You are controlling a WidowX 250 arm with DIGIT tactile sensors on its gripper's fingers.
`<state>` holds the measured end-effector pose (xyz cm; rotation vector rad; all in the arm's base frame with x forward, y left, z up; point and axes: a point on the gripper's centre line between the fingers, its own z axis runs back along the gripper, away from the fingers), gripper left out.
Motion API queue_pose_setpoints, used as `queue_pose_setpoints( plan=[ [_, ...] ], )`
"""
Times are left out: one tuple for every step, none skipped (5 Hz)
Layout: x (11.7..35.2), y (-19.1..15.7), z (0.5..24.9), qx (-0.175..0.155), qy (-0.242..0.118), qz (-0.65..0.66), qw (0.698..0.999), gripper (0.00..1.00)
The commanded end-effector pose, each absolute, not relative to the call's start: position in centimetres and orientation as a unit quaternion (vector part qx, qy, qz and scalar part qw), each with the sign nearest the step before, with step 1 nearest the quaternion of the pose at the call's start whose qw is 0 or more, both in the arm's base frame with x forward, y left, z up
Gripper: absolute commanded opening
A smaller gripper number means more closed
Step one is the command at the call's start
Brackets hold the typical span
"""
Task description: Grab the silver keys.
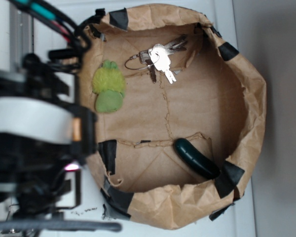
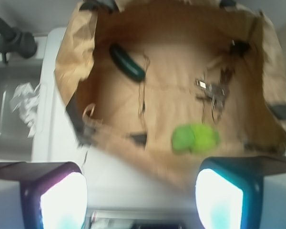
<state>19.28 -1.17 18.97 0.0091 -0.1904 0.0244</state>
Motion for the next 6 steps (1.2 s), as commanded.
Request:
queue_pose_setpoints(
  plan=[
    [22.2, 2.5, 13.8, 0.034, -0.13, 0.055, 0.989, 1.0],
    [23.1, 4.4, 12.9, 0.036, -0.116, 0.07, 0.99, 1.0],
    [23.1, 4.4, 12.9, 0.036, -0.116, 0.07, 0.99, 1.0],
    [23.1, 4.4, 12.9, 0.036, -0.116, 0.07, 0.99, 1.0],
    [23.1, 4.4, 12.9, 0.036, -0.116, 0.07, 0.99, 1.0],
    [22.5, 3.3, 15.9, -0.008, -0.125, 0.077, 0.989, 1.0]
  ],
)
